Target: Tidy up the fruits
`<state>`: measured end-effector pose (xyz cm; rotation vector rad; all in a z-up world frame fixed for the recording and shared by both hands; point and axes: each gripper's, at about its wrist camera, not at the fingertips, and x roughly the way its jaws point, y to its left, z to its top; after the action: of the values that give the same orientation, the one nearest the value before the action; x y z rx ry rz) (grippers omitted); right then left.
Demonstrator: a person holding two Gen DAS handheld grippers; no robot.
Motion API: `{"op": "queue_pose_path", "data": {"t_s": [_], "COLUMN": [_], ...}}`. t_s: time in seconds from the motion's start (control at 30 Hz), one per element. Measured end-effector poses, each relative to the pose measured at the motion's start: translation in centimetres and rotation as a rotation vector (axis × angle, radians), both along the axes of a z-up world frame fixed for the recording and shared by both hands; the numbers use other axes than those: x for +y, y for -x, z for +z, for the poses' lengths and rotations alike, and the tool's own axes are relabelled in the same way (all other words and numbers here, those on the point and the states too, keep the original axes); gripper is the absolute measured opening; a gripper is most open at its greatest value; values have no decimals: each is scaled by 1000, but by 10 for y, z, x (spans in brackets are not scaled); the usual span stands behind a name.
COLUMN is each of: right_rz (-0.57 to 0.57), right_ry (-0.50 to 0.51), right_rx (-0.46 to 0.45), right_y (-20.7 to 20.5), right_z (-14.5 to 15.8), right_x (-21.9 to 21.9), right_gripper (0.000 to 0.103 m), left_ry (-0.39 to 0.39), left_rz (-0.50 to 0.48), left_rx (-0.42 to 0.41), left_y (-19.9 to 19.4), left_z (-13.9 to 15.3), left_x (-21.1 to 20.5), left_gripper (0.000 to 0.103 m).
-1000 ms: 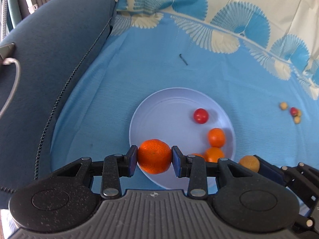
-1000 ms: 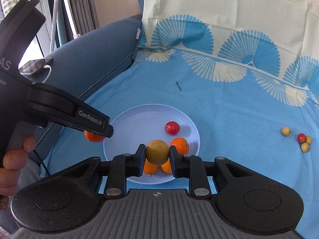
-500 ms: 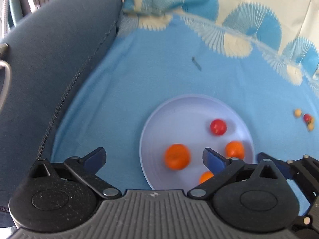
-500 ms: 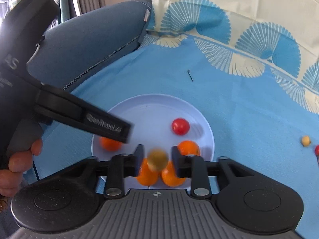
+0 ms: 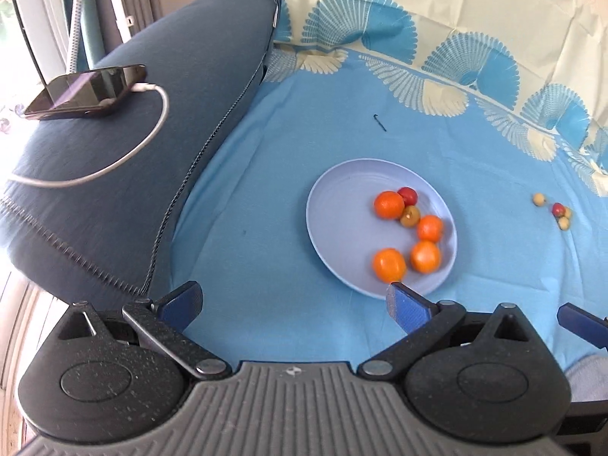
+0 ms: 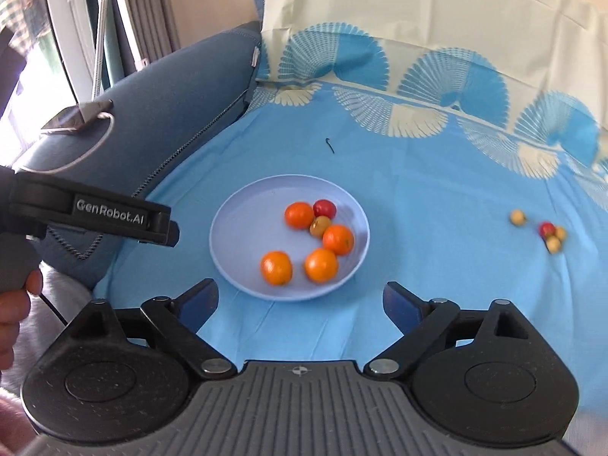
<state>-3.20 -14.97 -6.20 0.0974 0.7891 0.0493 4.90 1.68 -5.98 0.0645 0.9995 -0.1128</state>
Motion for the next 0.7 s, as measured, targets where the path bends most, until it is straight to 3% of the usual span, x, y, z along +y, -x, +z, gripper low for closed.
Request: {"op": "queue_pose_path", "data": {"t_s": [0.3,0.7], "right_rz": [23,18], "right_ry": [56,73], "right_rx": [-140,-226], "right_y": [58,93], "right_z": [30,50], "right_x": [14,16], "right_gripper": [99,100], "left_ry": [15,25], "left_rz": [-20,-23], "left_rx": [-81,-162], "left_y": [52,82], "left_z": [23,48], "left_x": [2,3], "left_gripper": [103,103]}}
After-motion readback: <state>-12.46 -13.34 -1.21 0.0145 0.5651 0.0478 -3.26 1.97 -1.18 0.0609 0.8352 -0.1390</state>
